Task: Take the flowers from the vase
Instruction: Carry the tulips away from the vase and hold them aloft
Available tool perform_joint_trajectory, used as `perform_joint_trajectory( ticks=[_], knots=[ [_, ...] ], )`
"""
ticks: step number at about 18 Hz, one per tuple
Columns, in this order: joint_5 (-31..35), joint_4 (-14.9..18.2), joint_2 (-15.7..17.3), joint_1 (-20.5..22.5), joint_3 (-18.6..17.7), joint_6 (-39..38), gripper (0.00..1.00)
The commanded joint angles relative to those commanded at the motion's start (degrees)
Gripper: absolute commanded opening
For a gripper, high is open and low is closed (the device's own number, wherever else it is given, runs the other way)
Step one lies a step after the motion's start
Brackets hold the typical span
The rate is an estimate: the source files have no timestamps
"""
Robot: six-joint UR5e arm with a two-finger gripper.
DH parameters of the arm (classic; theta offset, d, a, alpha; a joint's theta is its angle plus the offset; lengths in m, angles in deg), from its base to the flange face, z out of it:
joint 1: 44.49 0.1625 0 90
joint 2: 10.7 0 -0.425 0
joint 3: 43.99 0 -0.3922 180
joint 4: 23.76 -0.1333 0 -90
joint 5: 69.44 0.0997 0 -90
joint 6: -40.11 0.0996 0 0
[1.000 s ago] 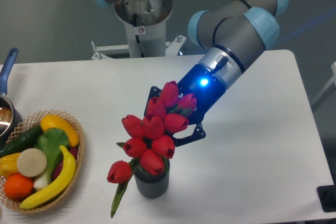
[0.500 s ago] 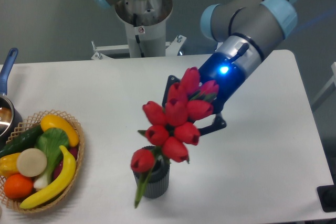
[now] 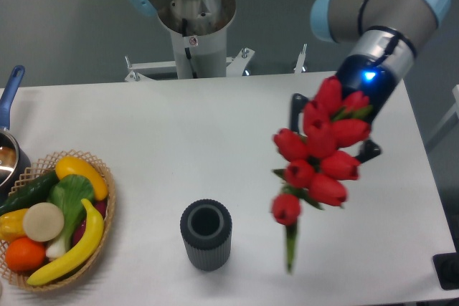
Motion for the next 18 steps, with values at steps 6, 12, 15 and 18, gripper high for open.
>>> perform_joint_trajectory(
  ticks=[6, 12, 15, 18],
  knots=[
    [12.7, 0.4, 0.9, -0.1, -5.9, 7.6, 0.02],
    [23.5, 3.7, 4.3, 0.3, -12.6, 11.8, 0.02],
    [28.6, 3.8, 4.6, 1.1, -13.7, 12.9, 0.02],
    [35.1, 7.5, 4.7, 0.7, -13.0, 16.1, 0.03]
  ],
)
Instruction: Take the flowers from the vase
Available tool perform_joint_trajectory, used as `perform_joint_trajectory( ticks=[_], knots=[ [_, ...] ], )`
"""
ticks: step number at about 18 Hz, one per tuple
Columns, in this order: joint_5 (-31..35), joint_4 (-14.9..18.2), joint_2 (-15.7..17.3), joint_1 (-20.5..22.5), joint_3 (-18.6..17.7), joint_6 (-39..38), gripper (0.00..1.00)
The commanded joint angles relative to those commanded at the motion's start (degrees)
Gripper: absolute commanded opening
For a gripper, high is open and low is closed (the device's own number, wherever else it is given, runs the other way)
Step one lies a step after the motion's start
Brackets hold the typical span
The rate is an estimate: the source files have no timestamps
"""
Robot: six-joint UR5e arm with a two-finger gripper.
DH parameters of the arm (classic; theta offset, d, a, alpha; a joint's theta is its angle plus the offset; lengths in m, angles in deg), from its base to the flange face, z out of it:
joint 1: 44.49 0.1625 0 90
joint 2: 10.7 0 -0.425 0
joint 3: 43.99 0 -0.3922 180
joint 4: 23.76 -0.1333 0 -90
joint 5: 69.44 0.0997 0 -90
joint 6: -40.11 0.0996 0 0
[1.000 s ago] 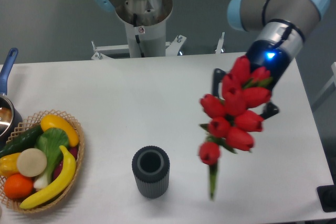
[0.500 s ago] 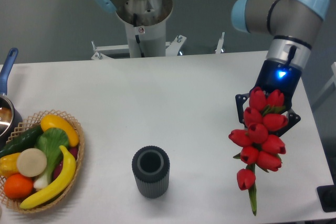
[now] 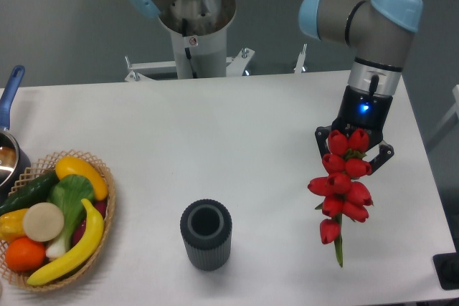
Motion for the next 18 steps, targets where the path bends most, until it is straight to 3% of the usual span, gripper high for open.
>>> perform_joint_trajectory(
  ticks=[3, 5, 11, 14, 18],
  knots=[
    [9.3, 2.4, 0.0, -0.5, 0.7, 2.7, 0.07],
    [12.1, 3.6, 0.0, -0.8, 0.6, 3.3, 0.07],
    [23.6, 12.6, 0.1, -3.9, 3.4, 7.5, 0.09],
    [24.7, 16.8, -0.5, -4.7, 6.1, 7.5, 0.09],
    [24.7, 16.7, -0.8, -4.8, 6.1, 7.5, 0.08]
  ],
)
